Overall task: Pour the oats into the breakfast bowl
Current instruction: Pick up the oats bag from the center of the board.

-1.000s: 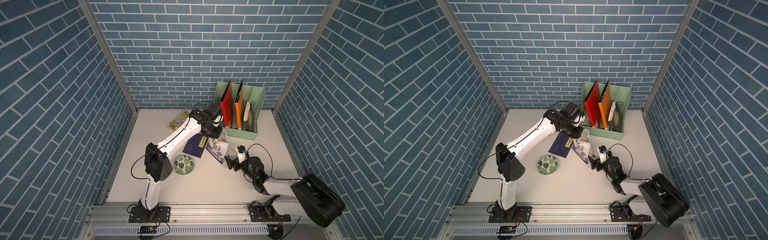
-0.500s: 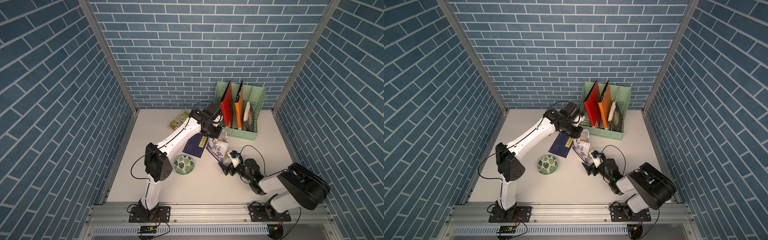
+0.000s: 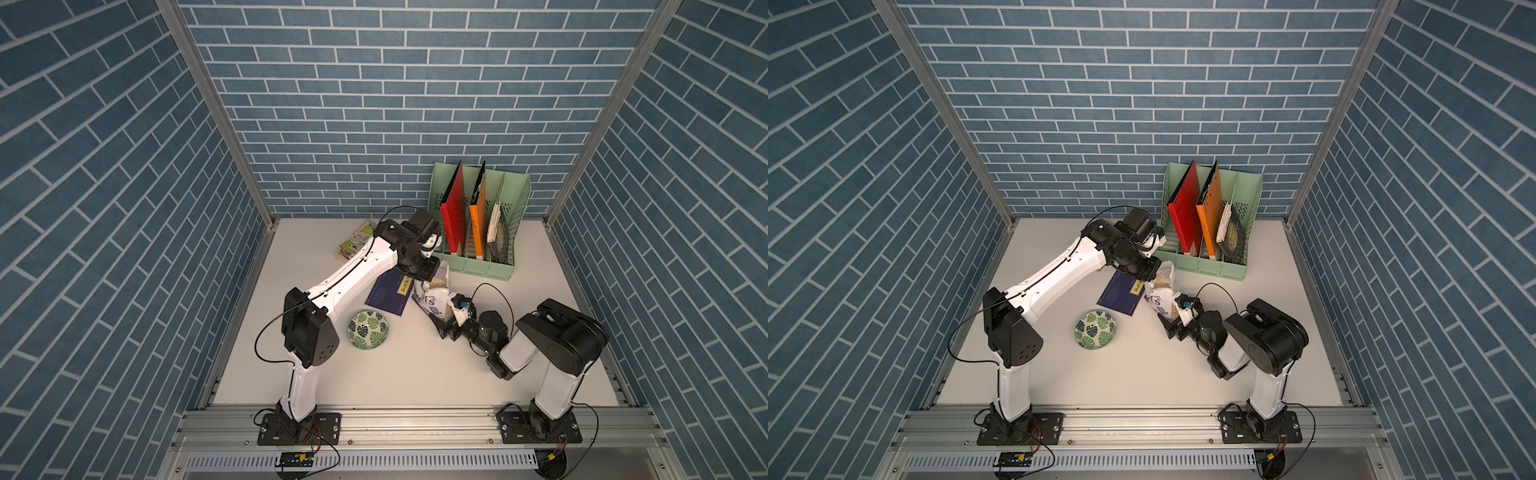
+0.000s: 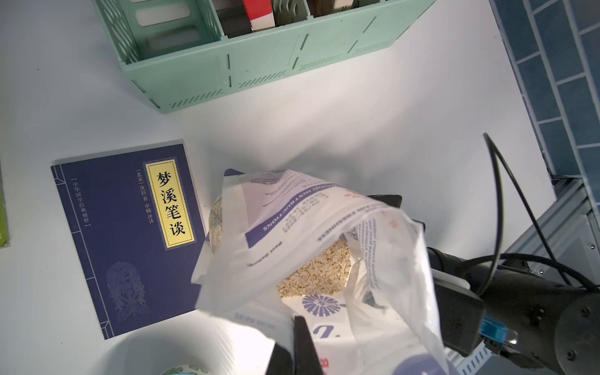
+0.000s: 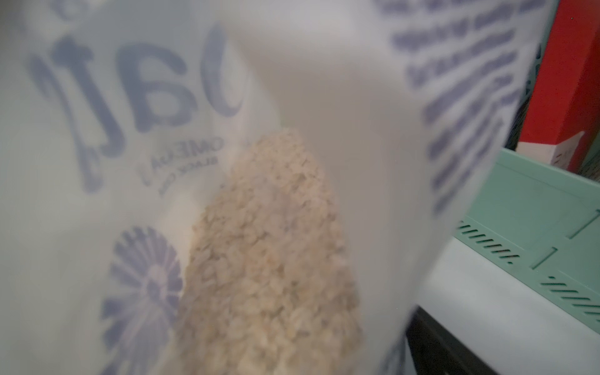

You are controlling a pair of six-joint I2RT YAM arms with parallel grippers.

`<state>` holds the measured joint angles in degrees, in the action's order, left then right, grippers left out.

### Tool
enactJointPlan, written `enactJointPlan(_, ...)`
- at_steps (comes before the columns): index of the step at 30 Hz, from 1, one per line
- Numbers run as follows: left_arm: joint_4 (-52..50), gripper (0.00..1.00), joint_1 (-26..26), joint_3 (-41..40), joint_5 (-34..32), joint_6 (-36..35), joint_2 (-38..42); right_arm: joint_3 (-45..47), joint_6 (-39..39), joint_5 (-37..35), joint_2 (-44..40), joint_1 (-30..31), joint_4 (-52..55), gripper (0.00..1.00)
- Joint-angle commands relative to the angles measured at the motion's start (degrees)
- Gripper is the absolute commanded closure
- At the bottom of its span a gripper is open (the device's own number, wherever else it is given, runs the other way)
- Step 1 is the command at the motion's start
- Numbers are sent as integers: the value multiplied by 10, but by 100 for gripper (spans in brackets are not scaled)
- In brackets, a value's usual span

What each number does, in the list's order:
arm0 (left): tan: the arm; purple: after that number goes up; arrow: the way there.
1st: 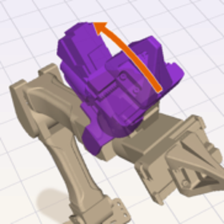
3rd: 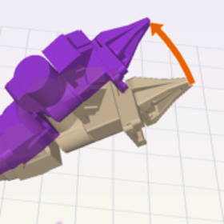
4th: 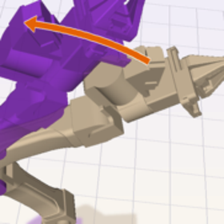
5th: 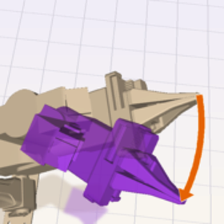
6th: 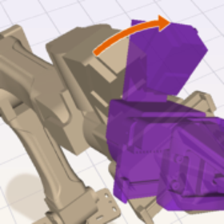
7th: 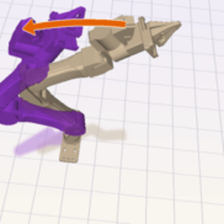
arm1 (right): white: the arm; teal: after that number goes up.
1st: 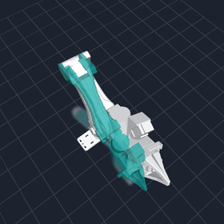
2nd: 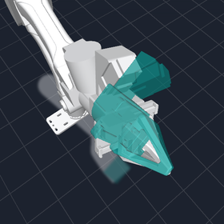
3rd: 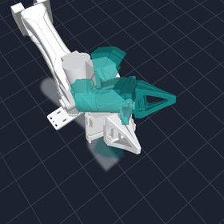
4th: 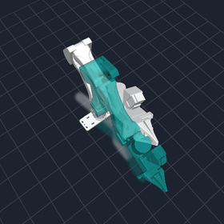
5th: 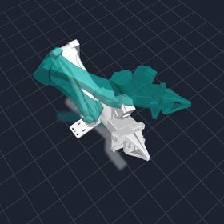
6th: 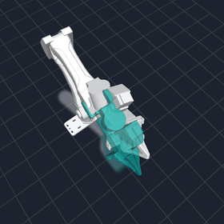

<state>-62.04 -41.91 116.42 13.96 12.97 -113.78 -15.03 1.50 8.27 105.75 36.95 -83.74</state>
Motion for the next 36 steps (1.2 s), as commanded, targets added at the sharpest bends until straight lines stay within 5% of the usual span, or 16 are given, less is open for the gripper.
enactJointPlan(1, -12, 100, -2, -8, 21, -13, 14, -19, -15, 16, 29, 0, -48, 13)
enactJointPlan(5, -12, 100, -1, -13, 23, -15, 17, -33, -21, 31, 45, -1, -38, 27)
enactJointPlan(18, -15, 95, -1, 16, 16, -16, 31, -56, -10, 76, -26, -34, 106, 99)
enactJointPlan(29, -9, 52, 2, 45, -122, -5, 94, -49, 25, 52, -125, -46, 202, 100)
enactJointPlan(33, 38, 37, 17, -35, -186, 21, 177, -60, 47, 45, -188, -52, 296, 100)
enactJointPlan(36, 106, 23, 49, -175, -201, 57, 264, -77, 78, 37, -247, -56, 398, 100)
